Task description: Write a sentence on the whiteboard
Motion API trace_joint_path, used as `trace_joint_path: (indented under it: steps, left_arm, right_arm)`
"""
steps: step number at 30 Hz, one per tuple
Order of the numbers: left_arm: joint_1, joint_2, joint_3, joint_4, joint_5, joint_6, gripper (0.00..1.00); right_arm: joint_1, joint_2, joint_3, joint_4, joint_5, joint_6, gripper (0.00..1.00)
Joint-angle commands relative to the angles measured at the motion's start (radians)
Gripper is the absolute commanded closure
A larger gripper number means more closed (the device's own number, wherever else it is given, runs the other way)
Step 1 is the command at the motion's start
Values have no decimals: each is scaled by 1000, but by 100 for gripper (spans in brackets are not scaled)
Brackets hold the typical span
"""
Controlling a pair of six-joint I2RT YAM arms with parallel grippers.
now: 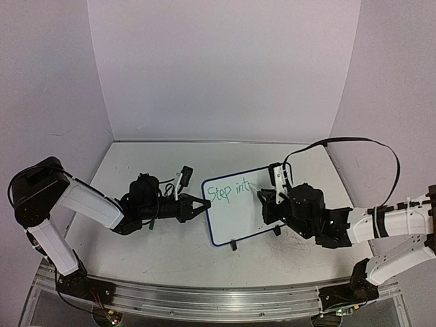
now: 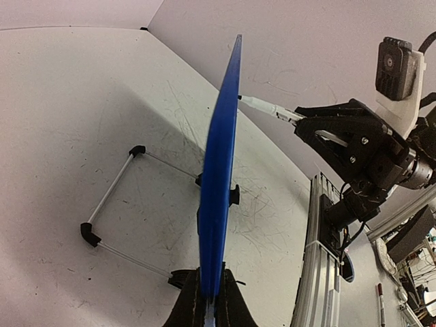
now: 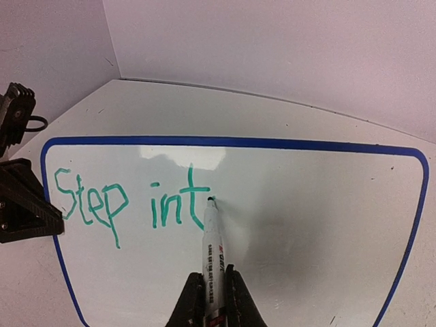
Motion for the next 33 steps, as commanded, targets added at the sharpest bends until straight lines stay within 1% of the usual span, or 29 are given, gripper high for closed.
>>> trace_joint_path:
  steps: [1,9,19,33]
  left_arm:
    - [-12,-21,22,-58,9,17,100]
    - [-12,-19,25,-64,9,17,100]
    - [-13,-17,29,-70,9,19,100]
    - [-13,-28,16,-71,7,20,100]
  right_arm:
    - [-4,-7,-21,-16,-7,18,100]
    - [-4,-13,-46,-25,-15,35,100]
    - [-5,-36,-53,-45,46,50,100]
    - [-17,-10,-6,21,63,13,100]
